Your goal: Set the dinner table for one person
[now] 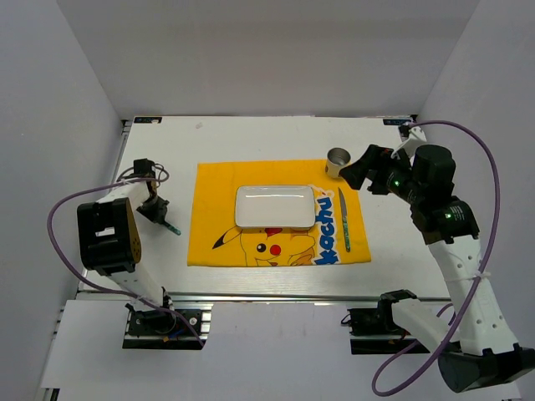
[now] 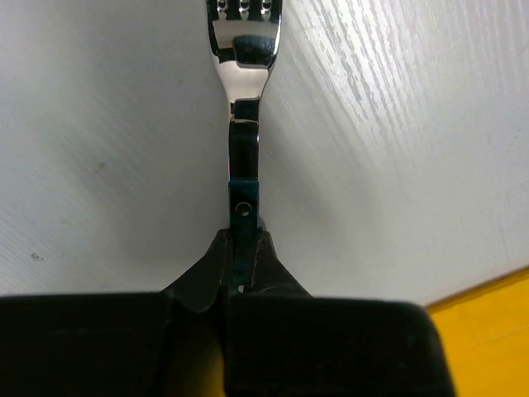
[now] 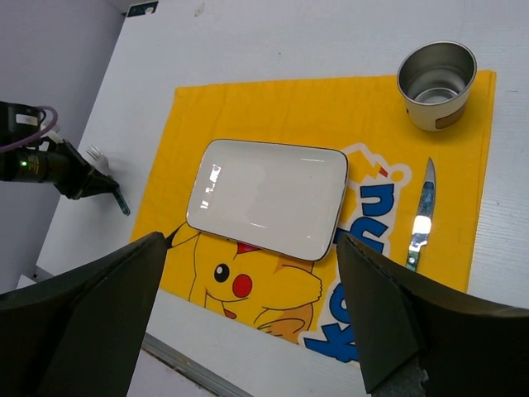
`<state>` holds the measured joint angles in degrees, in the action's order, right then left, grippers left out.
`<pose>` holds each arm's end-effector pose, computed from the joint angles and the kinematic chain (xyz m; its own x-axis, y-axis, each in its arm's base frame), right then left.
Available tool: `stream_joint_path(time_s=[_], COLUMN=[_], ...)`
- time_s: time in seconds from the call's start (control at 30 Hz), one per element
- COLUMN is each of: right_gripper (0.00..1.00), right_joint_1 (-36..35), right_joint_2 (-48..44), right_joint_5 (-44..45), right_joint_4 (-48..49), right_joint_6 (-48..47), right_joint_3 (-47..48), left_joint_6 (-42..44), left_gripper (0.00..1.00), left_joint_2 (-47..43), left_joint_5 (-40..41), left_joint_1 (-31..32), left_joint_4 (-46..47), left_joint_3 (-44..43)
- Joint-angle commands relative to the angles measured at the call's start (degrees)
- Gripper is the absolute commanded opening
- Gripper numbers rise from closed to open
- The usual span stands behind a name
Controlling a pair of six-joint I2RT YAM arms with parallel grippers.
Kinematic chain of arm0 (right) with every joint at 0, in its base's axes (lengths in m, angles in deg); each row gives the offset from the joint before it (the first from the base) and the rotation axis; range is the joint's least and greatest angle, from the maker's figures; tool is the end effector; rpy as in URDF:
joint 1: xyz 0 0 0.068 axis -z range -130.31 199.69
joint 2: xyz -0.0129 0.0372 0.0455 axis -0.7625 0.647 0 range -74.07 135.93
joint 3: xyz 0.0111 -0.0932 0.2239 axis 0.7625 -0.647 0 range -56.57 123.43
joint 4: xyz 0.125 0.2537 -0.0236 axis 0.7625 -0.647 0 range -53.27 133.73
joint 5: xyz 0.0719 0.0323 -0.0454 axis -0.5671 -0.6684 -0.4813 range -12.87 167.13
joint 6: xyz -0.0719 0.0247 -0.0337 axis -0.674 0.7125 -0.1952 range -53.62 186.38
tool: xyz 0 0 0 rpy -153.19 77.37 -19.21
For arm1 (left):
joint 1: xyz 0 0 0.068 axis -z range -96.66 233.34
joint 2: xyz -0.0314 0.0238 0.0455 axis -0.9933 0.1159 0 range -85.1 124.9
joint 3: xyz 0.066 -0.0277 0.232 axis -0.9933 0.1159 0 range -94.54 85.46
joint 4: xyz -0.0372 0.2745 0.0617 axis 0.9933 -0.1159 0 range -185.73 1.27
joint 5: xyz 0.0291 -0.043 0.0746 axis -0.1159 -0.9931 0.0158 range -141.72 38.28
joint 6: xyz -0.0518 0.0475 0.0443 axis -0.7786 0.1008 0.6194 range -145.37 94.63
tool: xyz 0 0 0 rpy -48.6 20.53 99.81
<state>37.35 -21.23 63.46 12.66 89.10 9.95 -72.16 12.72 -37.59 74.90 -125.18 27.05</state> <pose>0.2546 0.0732 0.3777 -0.4345 0.2891 -0.8530 -0.2820 0.8558 0.4337 0.3265 0.0664 0.0800 -0.5100 -0.7902 -0.3399 -0.8370 0.5470 -0.0158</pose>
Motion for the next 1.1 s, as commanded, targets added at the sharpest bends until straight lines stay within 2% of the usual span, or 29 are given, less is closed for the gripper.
stream_joint_path(time_s=[0.0,0.07,0.13,0.23,0.4,0.73,0.87,1.07], right_gripper=[0.89,0.89,0.89,0.89,0.89,0.89,0.89,0.89], right_joint_1=[0.12,0.3,0.3,0.3,0.3,0.03,-0.05,-0.05], right_joint_2=[-1.6,-1.69,-1.08,0.94,1.04,-0.8,-1.6,-2.57], right_joint_5=[-0.92,-0.22,0.58,1.89,4.35,2.16,0.84,0.23], right_joint_4=[4.35,6.89,8.3,7.87,7.17,5.41,5.14,4.53], right_joint_6=[1.01,3.45,4.7,4.61,2.86,1.19,1.19,0.04], right_joint_3=[-1.3,-3.14,-6.04,-8.51,-9.66,-9.39,-9.04,-9.13], left_joint_6=[3.7,11.31,15.65,23.82,29.37,28.6,25.87,24.28], left_gripper=[0.0,0.0,0.0,0.0,0.0,0.0,0.0,0.0], left_joint_2=[-1.92,-7.54,-8.96,-6.42,-4.23,-3.69,-3.86,-2.02], left_joint_5=[0.91,-3.82,-10.92,-14.03,-16.42,-12.81,-12.63,-12.29], left_joint_1=[1.32,1.85,2.81,6.77,14.75,23.65,24.88,26.81], left_joint_4=[-3.46,-0.92,-0.11,-5.65,-10.22,-8.56,-5.67,-2.58], left_joint_3=[-4.06,-4.6,-7.93,-14.69,-17.26,-10.5,-6.29,-4.6])
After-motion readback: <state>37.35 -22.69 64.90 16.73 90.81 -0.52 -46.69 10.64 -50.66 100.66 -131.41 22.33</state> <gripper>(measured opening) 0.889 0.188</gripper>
